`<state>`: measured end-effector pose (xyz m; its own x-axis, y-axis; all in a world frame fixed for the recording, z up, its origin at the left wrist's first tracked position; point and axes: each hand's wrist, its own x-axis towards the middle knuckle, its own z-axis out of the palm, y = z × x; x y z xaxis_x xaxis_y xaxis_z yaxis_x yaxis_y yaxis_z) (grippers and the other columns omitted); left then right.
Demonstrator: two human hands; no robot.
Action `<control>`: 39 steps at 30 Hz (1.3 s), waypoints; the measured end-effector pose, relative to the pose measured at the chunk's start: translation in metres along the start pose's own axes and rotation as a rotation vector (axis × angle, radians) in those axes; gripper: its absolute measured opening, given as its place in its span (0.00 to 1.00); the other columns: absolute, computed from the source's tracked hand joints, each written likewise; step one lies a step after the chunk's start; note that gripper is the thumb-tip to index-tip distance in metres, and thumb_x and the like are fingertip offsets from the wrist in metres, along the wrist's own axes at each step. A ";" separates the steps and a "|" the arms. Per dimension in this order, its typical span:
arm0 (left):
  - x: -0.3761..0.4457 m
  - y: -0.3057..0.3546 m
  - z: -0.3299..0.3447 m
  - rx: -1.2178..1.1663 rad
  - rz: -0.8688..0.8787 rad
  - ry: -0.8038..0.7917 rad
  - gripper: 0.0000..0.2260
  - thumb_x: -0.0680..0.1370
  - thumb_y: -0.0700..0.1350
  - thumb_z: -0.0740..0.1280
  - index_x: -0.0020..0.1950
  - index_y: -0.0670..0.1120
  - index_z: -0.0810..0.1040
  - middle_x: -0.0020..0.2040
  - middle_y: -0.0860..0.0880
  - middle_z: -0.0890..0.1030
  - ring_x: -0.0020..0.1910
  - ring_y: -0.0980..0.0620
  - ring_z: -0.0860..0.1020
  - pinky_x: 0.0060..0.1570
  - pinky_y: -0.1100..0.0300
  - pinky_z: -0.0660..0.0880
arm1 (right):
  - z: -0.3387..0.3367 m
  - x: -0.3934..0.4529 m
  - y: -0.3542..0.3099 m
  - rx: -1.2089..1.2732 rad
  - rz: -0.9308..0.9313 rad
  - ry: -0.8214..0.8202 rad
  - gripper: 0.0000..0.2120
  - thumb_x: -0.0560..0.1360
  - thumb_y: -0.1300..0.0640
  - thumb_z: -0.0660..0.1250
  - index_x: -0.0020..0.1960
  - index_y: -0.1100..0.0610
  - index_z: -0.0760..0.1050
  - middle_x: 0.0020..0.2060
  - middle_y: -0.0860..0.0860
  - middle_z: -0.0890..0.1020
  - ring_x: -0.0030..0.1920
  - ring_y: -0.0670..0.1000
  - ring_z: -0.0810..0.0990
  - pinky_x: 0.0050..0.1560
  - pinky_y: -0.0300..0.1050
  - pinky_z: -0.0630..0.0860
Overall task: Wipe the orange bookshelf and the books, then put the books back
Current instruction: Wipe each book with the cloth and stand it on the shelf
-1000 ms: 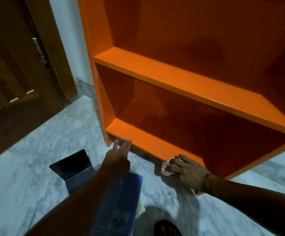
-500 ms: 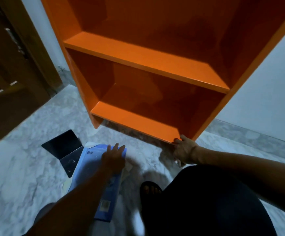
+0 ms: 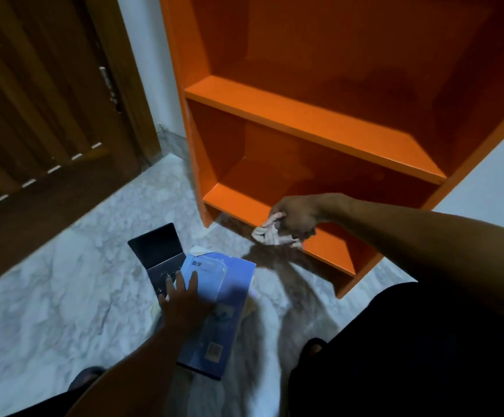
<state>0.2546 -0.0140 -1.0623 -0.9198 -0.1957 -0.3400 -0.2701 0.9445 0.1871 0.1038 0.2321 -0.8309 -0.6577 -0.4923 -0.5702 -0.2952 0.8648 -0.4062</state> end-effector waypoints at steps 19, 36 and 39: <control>-0.005 0.008 -0.042 -0.325 -0.314 0.098 0.31 0.69 0.52 0.77 0.65 0.42 0.68 0.63 0.41 0.71 0.63 0.41 0.72 0.57 0.48 0.74 | -0.003 -0.015 -0.057 1.089 -0.111 -0.019 0.29 0.72 0.53 0.72 0.70 0.62 0.71 0.67 0.67 0.75 0.70 0.68 0.70 0.74 0.69 0.61; 0.020 -0.013 -0.045 -0.630 -0.202 0.012 0.06 0.77 0.47 0.70 0.45 0.45 0.76 0.47 0.43 0.82 0.51 0.40 0.80 0.48 0.53 0.74 | -0.017 -0.027 -0.059 1.394 0.016 0.099 0.23 0.82 0.45 0.61 0.64 0.63 0.75 0.56 0.64 0.84 0.53 0.62 0.84 0.54 0.58 0.82; 0.014 -0.011 -0.047 -0.674 -0.135 0.009 0.05 0.80 0.47 0.67 0.46 0.47 0.77 0.47 0.45 0.81 0.50 0.43 0.80 0.49 0.54 0.73 | -0.016 -0.029 -0.056 1.411 0.040 0.104 0.20 0.84 0.48 0.58 0.64 0.65 0.73 0.57 0.65 0.83 0.53 0.63 0.84 0.52 0.59 0.82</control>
<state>0.2309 -0.0401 -1.0256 -0.8674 -0.3052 -0.3932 -0.4977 0.5415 0.6776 0.1285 0.1993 -0.7796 -0.7148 -0.4070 -0.5687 0.6143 0.0233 -0.7887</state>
